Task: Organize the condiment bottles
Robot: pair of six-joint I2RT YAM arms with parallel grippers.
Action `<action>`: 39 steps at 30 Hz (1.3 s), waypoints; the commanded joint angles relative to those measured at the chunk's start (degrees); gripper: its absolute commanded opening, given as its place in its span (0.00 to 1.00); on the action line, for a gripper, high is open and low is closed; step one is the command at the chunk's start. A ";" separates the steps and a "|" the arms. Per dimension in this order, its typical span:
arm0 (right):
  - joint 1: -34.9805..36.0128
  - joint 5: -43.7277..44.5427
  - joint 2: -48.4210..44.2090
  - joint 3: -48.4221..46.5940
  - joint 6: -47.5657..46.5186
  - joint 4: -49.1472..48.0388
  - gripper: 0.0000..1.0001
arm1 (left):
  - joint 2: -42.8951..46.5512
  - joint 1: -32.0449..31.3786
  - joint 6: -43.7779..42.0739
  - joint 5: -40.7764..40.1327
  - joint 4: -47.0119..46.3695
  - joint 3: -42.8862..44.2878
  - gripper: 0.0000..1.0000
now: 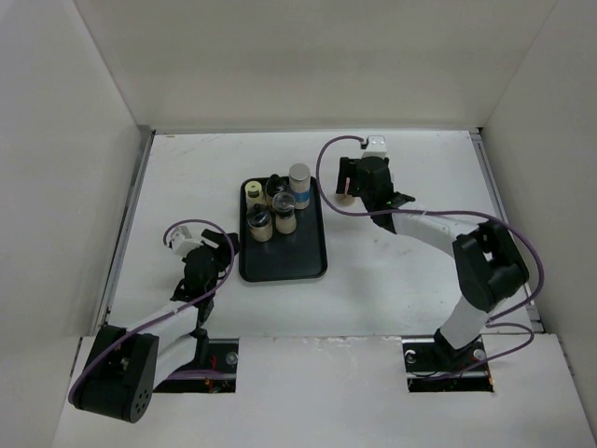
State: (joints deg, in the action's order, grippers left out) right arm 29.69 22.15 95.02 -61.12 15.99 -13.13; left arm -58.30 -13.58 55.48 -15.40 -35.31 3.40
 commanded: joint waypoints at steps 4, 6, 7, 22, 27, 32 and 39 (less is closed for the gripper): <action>0.06 -3.52 6.31 -7.08 -4.03 -0.49 0.79 | 0.65 0.18 -0.55 0.81 -3.89 1.96 0.66; 0.06 -3.43 8.06 -7.95 -4.65 -0.76 0.78 | -0.05 -0.34 -0.64 0.55 -3.89 2.31 0.66; -0.03 -3.00 8.94 -8.48 -4.74 -0.76 0.77 | -0.40 -0.34 -0.55 0.81 -3.89 2.40 0.66; -1.09 0.43 7.91 -6.57 -3.60 -2.95 0.52 | -1.11 0.01 -0.29 1.16 -4.86 2.49 0.66; 3.30 1.67 -1.93 0.38 -2.55 -4.80 0.51 | -0.67 0.09 -0.38 1.16 -4.86 2.23 0.66; 9.63 1.84 -5.55 3.29 -0.78 -5.33 0.51 | -1.02 0.09 -0.20 1.33 -4.86 2.40 0.66; 15.69 1.66 -0.03 -0.66 -0.17 -6.74 0.51 | -0.32 0.45 -0.29 1.42 -4.86 2.05 0.66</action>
State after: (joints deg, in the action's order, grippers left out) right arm 44.42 23.31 92.29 -58.65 14.96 -16.71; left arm -59.72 -13.52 55.48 -14.48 -37.10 3.95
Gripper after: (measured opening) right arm 0.574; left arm 0.655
